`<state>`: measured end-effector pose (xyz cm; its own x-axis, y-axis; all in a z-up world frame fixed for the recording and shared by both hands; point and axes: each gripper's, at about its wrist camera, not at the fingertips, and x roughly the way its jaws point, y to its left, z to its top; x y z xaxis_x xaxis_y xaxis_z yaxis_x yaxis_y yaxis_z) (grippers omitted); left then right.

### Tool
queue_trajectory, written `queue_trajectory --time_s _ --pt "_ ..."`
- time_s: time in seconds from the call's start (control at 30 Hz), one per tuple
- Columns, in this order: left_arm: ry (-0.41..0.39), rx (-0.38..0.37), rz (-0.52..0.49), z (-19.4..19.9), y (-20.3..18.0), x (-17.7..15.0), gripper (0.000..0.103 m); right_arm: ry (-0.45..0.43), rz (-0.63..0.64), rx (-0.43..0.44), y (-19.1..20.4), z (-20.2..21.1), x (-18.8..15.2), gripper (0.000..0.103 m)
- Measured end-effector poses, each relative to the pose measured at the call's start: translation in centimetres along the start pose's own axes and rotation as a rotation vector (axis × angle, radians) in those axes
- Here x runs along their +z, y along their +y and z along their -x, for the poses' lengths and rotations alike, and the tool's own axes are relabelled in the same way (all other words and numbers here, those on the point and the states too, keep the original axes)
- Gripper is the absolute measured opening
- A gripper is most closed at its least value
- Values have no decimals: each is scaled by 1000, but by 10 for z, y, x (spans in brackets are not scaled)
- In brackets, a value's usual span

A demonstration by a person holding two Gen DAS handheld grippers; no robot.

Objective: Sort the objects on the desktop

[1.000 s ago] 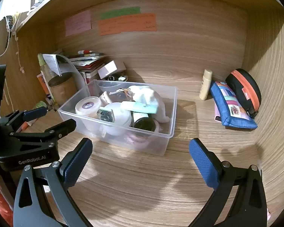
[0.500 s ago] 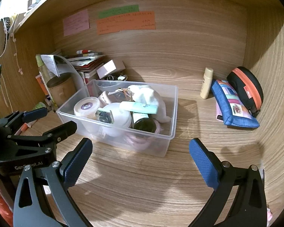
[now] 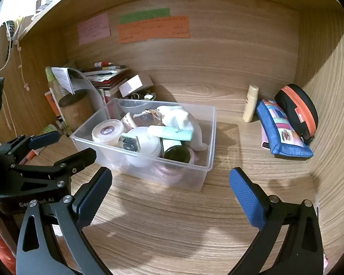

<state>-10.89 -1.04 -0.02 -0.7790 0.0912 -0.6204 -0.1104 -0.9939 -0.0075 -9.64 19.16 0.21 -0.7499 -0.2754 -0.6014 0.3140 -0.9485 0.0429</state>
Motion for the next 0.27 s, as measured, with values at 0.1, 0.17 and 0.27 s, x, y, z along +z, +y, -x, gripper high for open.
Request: queue_trajectory --time_s 0.1,0.17,0.27 --pt "-9 6 1 2 1 0 94 2 0 1 0 0 0 102" --pt "-16 15 5 3 2 0 94 1 0 1 0 0 0 102" --pt "-8 4 4 3 2 0 94 1 1 2 1 1 1 102"
